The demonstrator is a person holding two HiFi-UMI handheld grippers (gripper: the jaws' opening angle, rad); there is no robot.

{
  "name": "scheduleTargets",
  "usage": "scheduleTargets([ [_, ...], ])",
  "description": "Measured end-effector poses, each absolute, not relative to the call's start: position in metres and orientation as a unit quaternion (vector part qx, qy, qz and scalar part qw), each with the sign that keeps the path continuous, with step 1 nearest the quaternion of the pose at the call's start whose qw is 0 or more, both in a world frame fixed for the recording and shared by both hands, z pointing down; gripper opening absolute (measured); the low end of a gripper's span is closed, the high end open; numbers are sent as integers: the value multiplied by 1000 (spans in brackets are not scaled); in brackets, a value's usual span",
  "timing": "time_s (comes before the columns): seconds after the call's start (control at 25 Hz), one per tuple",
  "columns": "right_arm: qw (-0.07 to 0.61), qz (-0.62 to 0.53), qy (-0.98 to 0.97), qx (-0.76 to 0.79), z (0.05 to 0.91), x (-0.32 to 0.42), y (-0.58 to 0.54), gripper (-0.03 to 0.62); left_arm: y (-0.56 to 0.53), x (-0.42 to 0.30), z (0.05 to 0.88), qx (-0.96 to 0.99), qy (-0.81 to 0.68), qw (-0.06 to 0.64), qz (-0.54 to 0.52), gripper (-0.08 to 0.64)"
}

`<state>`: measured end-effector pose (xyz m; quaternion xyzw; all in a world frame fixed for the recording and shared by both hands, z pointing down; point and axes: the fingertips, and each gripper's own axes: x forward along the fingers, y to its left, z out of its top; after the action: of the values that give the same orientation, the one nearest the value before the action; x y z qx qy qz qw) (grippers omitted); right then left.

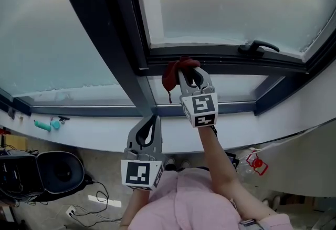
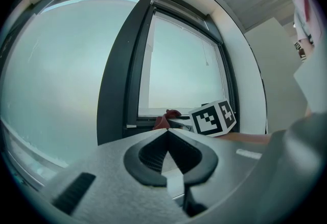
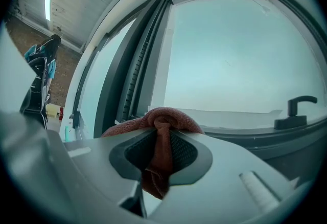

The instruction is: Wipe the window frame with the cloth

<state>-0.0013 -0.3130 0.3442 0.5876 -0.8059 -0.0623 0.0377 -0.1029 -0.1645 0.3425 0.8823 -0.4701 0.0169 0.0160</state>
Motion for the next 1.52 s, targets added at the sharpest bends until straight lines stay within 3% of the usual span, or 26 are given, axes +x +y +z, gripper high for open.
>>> scheduleTargets([
  [1.52,5,-38,-708,705,343,190,-283,78,-168,-22,340,911,-412,7,19,-3],
])
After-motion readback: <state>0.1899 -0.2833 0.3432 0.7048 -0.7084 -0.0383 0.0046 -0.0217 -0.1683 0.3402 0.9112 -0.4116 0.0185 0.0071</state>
